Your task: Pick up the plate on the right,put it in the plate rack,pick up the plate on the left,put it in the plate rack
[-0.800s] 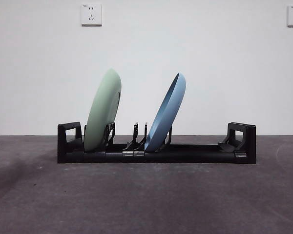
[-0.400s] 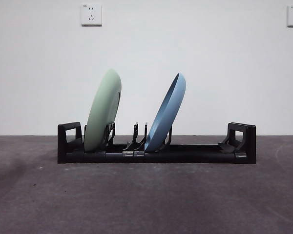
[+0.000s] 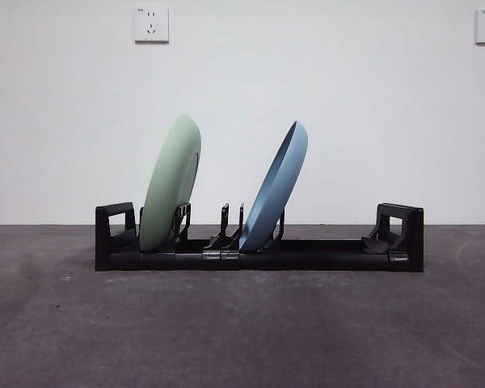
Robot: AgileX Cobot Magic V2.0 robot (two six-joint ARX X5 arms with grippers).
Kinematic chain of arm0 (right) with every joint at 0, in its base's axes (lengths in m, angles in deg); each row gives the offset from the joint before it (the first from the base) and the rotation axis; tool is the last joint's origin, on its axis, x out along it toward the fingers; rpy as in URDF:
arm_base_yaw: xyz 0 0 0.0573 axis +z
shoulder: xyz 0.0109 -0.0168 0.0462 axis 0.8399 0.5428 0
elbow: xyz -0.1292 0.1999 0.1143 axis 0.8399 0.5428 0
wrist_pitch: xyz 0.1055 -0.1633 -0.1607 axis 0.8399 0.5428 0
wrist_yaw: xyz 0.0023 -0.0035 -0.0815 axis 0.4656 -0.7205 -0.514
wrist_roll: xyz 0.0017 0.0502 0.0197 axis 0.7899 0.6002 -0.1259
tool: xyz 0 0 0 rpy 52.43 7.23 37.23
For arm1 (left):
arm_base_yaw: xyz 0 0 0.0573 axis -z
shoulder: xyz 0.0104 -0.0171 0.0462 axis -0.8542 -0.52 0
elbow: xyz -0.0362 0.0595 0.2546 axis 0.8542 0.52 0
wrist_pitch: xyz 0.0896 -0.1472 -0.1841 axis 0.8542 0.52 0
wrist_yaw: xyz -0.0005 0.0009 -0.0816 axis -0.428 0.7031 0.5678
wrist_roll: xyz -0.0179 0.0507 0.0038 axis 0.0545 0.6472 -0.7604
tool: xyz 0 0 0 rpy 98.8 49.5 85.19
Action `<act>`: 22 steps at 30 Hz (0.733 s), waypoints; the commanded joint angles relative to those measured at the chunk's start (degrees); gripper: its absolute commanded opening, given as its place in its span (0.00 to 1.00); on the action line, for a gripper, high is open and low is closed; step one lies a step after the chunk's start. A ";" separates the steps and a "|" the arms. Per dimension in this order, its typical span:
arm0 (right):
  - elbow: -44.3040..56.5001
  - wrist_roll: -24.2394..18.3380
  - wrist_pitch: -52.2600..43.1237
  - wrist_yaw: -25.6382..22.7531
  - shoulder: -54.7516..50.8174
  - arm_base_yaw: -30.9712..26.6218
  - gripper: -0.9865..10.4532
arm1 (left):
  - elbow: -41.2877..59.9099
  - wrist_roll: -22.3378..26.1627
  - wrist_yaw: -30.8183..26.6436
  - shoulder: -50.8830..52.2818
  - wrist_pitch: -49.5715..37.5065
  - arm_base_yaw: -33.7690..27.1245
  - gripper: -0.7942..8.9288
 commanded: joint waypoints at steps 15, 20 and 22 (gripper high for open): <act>0.24 0.55 -0.31 -0.17 -0.04 0.11 0.09 | 7.58 -5.62 0.15 6.95 0.70 -1.33 0.08; 0.24 0.55 -0.31 -0.17 -0.04 0.11 0.09 | 7.58 -6.21 -0.07 6.84 0.63 -1.33 0.08; 0.24 0.55 -0.28 -0.17 -0.04 0.13 0.09 | 7.58 -6.21 -0.09 6.84 0.66 -1.33 0.08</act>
